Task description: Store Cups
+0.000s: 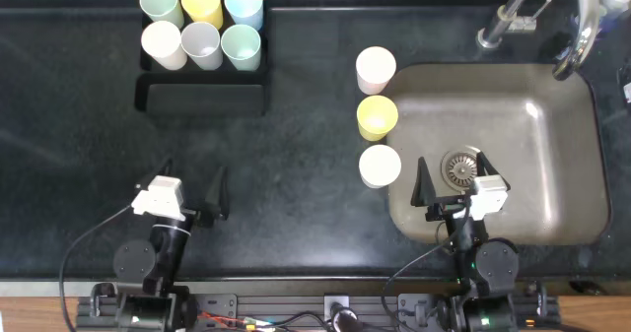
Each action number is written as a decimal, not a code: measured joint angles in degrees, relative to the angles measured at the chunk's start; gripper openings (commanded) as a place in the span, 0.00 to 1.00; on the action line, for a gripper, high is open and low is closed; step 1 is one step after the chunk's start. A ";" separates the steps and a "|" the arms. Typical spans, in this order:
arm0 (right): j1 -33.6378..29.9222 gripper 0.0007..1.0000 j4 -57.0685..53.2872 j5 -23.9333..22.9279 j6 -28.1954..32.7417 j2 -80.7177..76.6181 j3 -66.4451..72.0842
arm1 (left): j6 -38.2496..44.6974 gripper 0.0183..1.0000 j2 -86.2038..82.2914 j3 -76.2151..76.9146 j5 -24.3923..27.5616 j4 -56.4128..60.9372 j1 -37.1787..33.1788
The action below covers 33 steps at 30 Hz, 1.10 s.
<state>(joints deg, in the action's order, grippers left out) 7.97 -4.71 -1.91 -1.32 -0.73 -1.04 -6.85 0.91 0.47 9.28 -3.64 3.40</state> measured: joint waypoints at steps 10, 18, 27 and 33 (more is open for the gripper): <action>0.00 1.00 0.00 0.02 0.02 0.00 0.00 | 0.02 1.00 0.00 0.02 -13.09 -0.70 0.00; 0.00 1.00 0.00 0.00 0.02 -0.02 0.00 | 0.02 1.00 0.00 0.02 -14.32 -0.66 0.00; 0.00 1.00 -0.02 0.02 0.00 -0.02 0.00 | 0.02 1.00 0.00 0.02 -14.51 -0.66 0.00; 0.00 1.00 0.00 0.00 0.02 -0.02 0.00 | 0.02 1.00 0.00 0.02 -14.51 -0.66 0.00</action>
<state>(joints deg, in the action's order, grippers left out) 7.97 -4.71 -1.91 -1.30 -0.75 -1.04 -6.83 0.91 0.49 -5.23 -4.29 3.40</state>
